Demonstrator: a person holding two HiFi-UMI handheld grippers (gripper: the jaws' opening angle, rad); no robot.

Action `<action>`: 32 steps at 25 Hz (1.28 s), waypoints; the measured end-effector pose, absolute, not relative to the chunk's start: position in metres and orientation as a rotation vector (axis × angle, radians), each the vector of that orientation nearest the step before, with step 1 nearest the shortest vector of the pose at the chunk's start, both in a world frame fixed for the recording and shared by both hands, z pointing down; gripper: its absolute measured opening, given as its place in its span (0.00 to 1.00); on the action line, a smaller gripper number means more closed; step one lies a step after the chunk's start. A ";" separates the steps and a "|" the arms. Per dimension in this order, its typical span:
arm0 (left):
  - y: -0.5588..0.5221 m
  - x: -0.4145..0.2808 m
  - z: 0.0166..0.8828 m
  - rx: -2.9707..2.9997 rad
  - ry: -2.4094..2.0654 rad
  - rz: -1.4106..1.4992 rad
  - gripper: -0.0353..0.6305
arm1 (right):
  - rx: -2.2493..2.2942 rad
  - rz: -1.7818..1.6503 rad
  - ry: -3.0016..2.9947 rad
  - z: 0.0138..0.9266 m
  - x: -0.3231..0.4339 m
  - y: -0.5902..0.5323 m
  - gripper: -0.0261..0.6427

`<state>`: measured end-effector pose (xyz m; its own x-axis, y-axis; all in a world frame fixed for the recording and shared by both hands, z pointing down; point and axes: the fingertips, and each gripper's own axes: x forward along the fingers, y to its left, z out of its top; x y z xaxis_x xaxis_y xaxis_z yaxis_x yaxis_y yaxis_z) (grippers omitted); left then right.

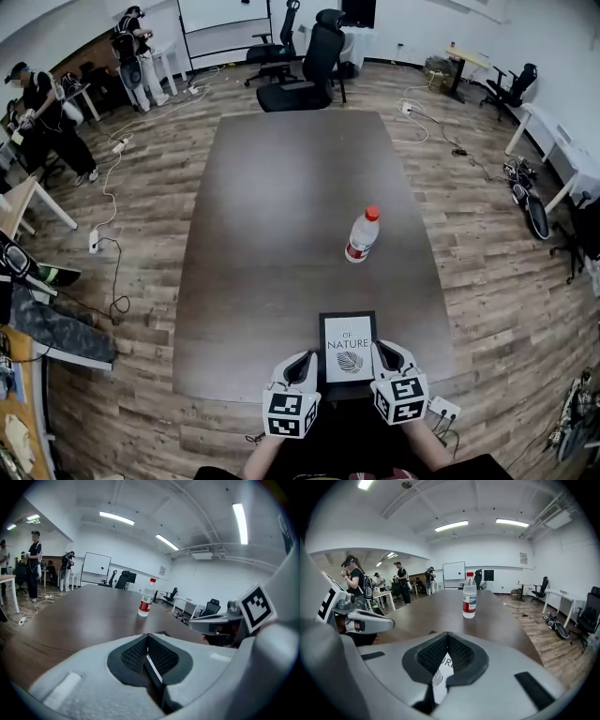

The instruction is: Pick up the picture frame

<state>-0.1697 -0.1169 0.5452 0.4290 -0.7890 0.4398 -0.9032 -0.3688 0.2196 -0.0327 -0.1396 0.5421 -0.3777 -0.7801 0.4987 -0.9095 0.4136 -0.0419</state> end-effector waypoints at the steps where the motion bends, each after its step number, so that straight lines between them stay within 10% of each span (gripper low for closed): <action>1: -0.119 -0.170 0.548 2.253 -1.423 0.373 0.07 | 1.450 0.441 -2.259 0.543 -0.033 -0.140 0.05; 11: -0.139 -0.166 0.575 2.141 -1.378 0.467 0.07 | 1.464 0.486 -2.194 0.557 -0.026 -0.155 0.14; 15: -0.147 -0.152 0.583 2.084 -1.307 0.483 0.31 | 1.463 0.540 -2.149 0.567 -0.014 -0.165 0.18; 32: -0.150 -0.147 0.643 1.755 -1.331 0.776 0.33 | 1.369 0.811 -1.939 0.641 0.003 -0.176 0.21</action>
<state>-0.1468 -0.1502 0.6427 0.2635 -0.4849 0.8339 -0.9646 -0.1428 0.2218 0.0032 -0.1756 0.6412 -0.2681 -0.5709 0.7760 -0.9534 0.2732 -0.1284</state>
